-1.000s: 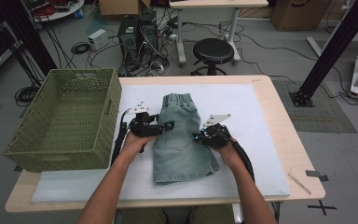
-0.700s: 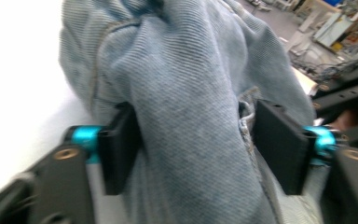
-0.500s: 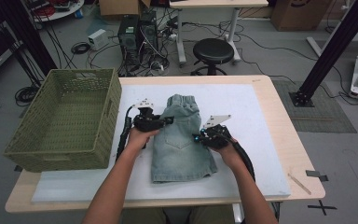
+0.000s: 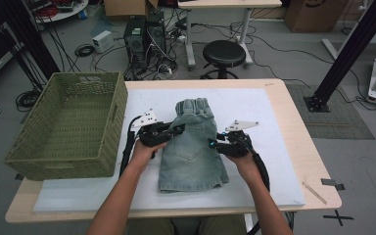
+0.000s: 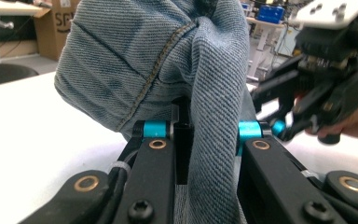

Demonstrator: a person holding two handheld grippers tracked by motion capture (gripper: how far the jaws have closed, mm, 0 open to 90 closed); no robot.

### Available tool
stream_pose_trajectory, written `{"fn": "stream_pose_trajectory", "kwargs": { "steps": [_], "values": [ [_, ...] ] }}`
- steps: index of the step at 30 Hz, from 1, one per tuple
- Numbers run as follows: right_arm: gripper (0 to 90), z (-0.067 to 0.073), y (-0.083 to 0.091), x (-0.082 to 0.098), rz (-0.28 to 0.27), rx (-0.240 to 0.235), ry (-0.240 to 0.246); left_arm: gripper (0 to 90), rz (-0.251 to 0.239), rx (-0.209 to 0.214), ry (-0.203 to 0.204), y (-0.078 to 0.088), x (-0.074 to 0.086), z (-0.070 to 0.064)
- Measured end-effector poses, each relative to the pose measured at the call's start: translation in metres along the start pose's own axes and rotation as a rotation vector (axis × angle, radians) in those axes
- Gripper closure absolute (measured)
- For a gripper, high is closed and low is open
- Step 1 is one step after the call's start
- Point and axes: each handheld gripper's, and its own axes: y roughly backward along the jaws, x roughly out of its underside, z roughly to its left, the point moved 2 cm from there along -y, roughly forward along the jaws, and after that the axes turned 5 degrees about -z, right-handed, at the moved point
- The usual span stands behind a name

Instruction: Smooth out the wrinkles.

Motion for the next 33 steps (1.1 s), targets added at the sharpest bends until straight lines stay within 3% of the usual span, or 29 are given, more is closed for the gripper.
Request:
{"fn": "stream_pose_trajectory", "kwargs": {
  "steps": [1, 2, 3, 7, 8, 11, 14, 16, 19, 22, 29, 33],
  "values": [
    [59.1, 0.000, 0.000, 0.000, 0.000, 0.000, 0.000, 81.8, 0.000, 0.000, 0.000, 0.000, 0.000, 0.000],
    [63.4, 0.001, 0.011, -0.003, -0.067, 0.000, -0.034, 81.8, 0.002, 0.007, -0.033, 0.002, 0.001, -0.002],
    [64.8, 0.002, 0.014, -0.004, -0.085, -0.004, -0.032, 81.8, 0.002, 0.007, -0.033, 0.002, 0.001, -0.002],
    [69.5, 0.012, 0.018, -0.009, -0.114, -0.039, -0.014, 81.8, -0.002, 0.012, -0.060, 0.005, 0.003, -0.003],
    [70.7, 0.022, 0.014, -0.012, -0.103, -0.088, 0.012, 81.8, -0.006, 0.016, -0.061, 0.006, 0.004, -0.004],
    [71.0, 0.038, 0.000, -0.011, -0.048, -0.145, 0.051, 81.8, -0.010, 0.032, -0.082, 0.005, 0.004, -0.004],
    [71.0, 0.050, -0.021, -0.008, 0.003, -0.163, 0.075, 81.8, -0.015, 0.053, -0.095, 0.007, 0.003, -0.007],
    [71.1, 0.051, -0.032, -0.006, 0.037, -0.142, 0.086, 81.7, -0.016, 0.071, -0.099, 0.008, 0.003, -0.008],
    [74.2, 0.047, -0.042, -0.003, 0.069, -0.090, 0.067, 81.8, 0.005, 0.097, -0.114, 0.010, 0.006, -0.011],
    [73.2, 0.041, -0.041, -0.002, 0.071, -0.062, 0.029, 81.8, 0.006, 0.110, -0.118, 0.012, 0.010, -0.014],
    [69.5, 0.026, -0.021, 0.003, 0.057, -0.045, -0.005, 81.7, 0.026, 0.130, -0.160, 0.016, 0.012, -0.019],
    [58.7, 0.003, 0.001, 0.005, 0.013, -0.010, -0.075, 81.7, 0.070, 0.149, -0.196, 0.016, 0.018, -0.026]
  ]
}}
